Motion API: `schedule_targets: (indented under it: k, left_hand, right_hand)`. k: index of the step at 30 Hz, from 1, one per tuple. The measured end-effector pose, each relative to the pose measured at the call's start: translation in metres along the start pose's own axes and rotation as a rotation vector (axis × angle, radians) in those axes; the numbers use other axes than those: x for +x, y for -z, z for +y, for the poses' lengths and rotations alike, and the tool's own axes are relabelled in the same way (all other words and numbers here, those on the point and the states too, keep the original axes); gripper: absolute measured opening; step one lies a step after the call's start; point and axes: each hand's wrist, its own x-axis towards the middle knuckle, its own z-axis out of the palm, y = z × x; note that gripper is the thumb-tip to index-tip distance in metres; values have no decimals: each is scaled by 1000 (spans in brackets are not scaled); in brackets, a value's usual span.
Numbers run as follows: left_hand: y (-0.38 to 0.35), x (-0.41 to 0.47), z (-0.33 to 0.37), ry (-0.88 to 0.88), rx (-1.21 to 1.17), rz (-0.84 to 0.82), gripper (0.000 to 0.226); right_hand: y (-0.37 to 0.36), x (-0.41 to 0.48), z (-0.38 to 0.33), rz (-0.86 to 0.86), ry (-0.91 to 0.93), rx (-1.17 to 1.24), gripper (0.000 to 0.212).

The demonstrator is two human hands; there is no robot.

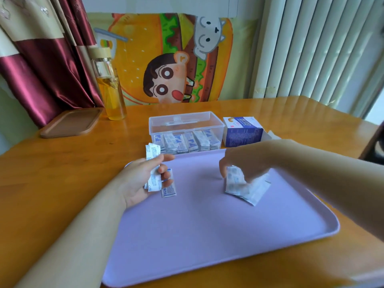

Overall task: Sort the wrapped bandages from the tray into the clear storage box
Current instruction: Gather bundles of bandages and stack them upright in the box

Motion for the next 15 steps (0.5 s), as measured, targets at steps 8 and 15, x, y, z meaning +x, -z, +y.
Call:
schedule_targets:
  k: [8,15]
  left_hand:
    - [2,0,-2,9,22,-1,24]
    - [4,3,-3,18,-3,-21,23]
  right_hand:
    - [11,14,-5,-177,-75,-193,49]
    - [4,21,4,40,-42,227,17]
